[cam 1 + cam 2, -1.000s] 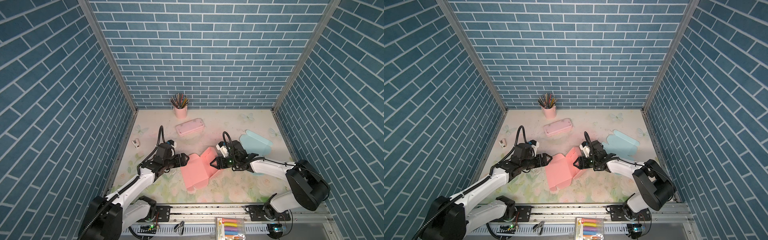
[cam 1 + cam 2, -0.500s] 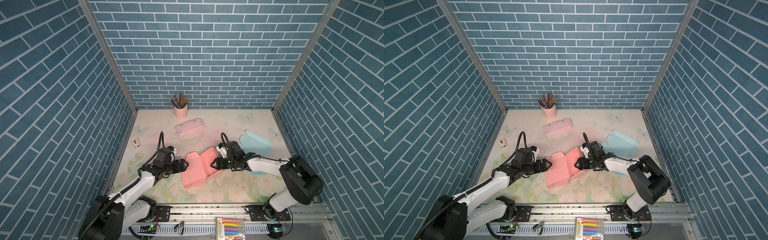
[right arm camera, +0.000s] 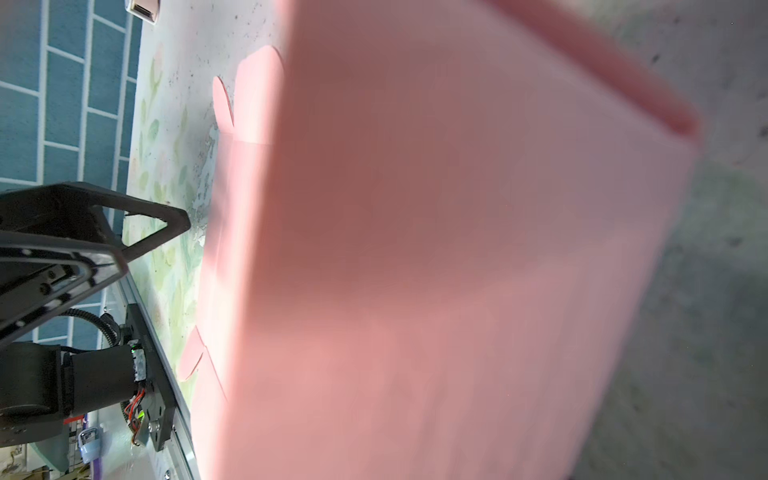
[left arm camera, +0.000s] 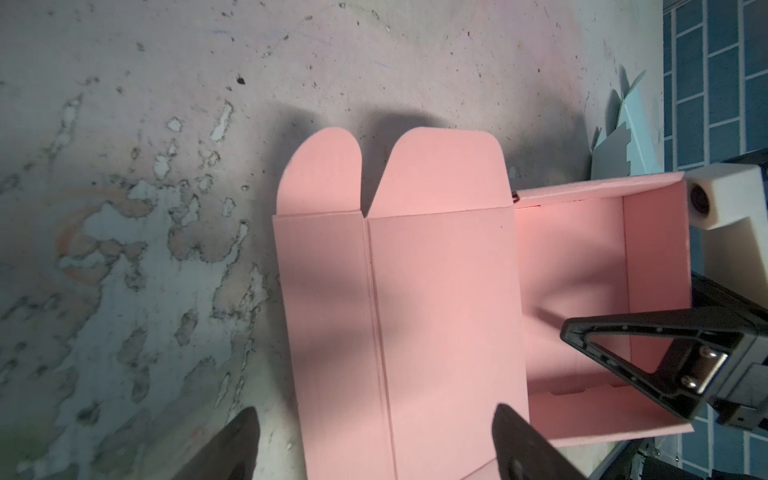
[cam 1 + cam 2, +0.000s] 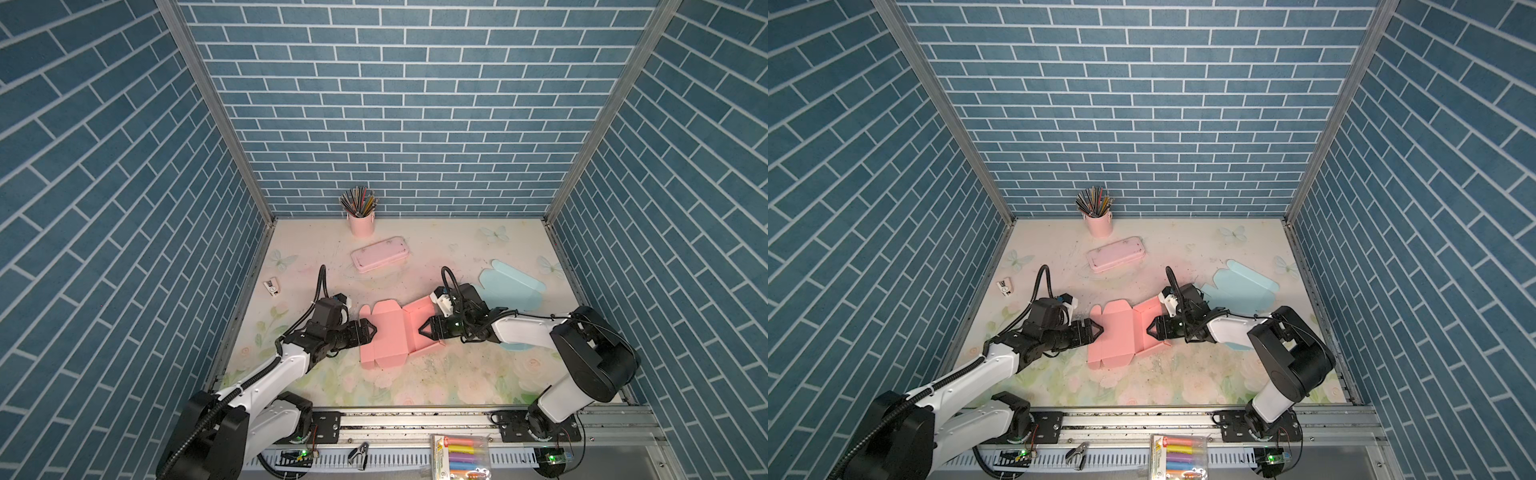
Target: Fold the paper box
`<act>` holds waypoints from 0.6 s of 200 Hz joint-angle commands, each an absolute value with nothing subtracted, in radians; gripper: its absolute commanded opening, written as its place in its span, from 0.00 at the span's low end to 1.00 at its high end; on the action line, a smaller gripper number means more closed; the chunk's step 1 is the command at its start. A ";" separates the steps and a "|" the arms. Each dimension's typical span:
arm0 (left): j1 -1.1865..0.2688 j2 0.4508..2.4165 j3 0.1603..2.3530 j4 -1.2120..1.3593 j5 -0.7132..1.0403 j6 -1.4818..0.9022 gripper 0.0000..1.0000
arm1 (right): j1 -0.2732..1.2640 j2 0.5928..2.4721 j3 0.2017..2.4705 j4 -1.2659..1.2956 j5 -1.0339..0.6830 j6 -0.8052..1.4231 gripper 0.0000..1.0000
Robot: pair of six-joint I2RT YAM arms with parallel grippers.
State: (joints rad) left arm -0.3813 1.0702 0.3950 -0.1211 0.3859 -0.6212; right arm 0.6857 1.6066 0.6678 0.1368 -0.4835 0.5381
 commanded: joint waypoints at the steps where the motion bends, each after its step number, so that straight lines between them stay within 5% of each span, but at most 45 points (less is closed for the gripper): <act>1: -0.374 1.057 0.359 -0.079 0.380 -0.652 0.88 | 0.681 1.638 0.635 0.102 -0.489 0.542 0.64; 120: -0.372 1.076 0.280 0.130 0.511 -0.718 0.88 | 0.681 1.641 0.628 0.118 -0.494 0.545 0.63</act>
